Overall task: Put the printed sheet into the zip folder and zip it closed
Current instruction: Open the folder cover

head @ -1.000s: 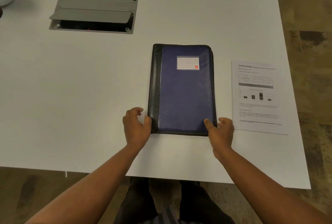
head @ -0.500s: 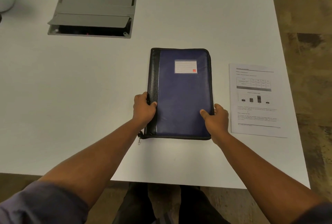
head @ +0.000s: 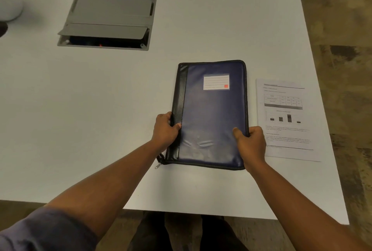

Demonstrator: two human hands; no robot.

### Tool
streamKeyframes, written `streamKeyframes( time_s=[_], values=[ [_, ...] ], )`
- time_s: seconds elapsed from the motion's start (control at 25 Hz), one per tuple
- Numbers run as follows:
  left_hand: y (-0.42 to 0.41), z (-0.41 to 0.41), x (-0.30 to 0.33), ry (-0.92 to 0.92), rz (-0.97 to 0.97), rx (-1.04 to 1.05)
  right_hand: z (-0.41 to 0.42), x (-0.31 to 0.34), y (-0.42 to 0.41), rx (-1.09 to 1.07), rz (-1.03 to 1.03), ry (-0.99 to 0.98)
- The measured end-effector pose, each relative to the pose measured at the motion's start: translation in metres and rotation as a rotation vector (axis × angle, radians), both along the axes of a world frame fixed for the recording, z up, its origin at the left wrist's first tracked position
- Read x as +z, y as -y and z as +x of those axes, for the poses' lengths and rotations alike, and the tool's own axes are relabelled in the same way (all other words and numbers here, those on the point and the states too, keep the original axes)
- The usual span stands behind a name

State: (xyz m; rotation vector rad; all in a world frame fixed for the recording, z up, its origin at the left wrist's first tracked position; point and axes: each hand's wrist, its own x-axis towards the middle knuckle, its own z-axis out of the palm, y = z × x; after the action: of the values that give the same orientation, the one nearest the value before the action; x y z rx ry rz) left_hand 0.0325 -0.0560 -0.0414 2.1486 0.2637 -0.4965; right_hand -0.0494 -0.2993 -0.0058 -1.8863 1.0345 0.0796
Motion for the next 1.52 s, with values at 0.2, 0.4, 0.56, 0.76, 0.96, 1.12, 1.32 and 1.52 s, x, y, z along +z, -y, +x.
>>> streamKeyframes(
  time_s=[0.2,0.4,0.56,0.76,0.96,1.12,1.32,1.52],
  values=[
    [-0.002,0.005,0.029,-0.116,-0.052,-0.051,0.012,0.055,-0.002,0.102,-0.051,0.129],
    [0.0,0.022,0.091,-0.055,-0.175,-0.073,0.033,0.108,-0.054,0.301,0.043,0.414],
    [-0.01,0.035,0.151,-0.016,-0.426,-0.046,0.041,0.131,-0.114,0.435,0.238,0.538],
    [-0.051,0.049,0.181,0.091,-0.416,-0.068,0.049,0.125,-0.167,0.739,0.294,0.517],
    [-0.109,0.061,0.171,0.095,-0.205,-0.014,0.059,0.086,-0.16,0.717,0.129,0.328],
    [-0.159,0.068,0.135,0.094,-0.048,-0.041,0.058,0.031,-0.113,0.632,-0.056,0.186],
    [-0.187,0.068,0.093,0.093,0.219,0.015,0.046,-0.017,-0.059,0.741,-0.487,-0.198],
    [-0.192,0.07,0.05,0.039,0.354,-0.011,0.034,-0.042,-0.026,0.684,-0.467,-0.358]
  ],
)
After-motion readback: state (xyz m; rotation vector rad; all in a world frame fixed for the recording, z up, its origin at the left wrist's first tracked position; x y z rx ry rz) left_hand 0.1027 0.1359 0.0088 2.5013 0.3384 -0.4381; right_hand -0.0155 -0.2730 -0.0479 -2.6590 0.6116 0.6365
